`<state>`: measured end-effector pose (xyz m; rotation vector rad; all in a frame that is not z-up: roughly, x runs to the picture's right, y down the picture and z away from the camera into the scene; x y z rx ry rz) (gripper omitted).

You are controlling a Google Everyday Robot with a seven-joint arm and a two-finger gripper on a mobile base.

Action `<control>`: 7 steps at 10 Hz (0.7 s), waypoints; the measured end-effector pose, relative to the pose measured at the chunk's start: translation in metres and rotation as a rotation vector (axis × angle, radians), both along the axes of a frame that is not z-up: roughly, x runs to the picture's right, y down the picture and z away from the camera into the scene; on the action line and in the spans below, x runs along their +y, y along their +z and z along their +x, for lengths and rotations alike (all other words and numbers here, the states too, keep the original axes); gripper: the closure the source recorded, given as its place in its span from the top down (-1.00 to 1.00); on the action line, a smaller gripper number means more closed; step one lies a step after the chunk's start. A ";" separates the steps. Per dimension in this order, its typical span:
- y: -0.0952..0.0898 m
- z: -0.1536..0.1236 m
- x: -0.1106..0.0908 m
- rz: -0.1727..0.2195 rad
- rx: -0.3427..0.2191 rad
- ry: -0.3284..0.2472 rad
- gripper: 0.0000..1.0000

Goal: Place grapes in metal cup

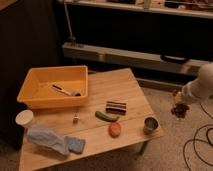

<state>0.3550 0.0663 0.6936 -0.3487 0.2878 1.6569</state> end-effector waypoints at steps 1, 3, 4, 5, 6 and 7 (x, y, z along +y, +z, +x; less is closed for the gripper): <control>-0.005 -0.033 0.002 0.044 -0.050 -0.013 -1.00; -0.004 -0.062 -0.003 0.083 -0.095 -0.018 -1.00; -0.003 -0.070 -0.007 0.096 -0.114 -0.007 -1.00; 0.000 -0.075 -0.012 0.105 -0.141 0.006 -1.00; 0.004 -0.083 -0.014 0.108 -0.180 0.017 -1.00; 0.011 -0.090 -0.012 0.102 -0.205 0.020 -1.00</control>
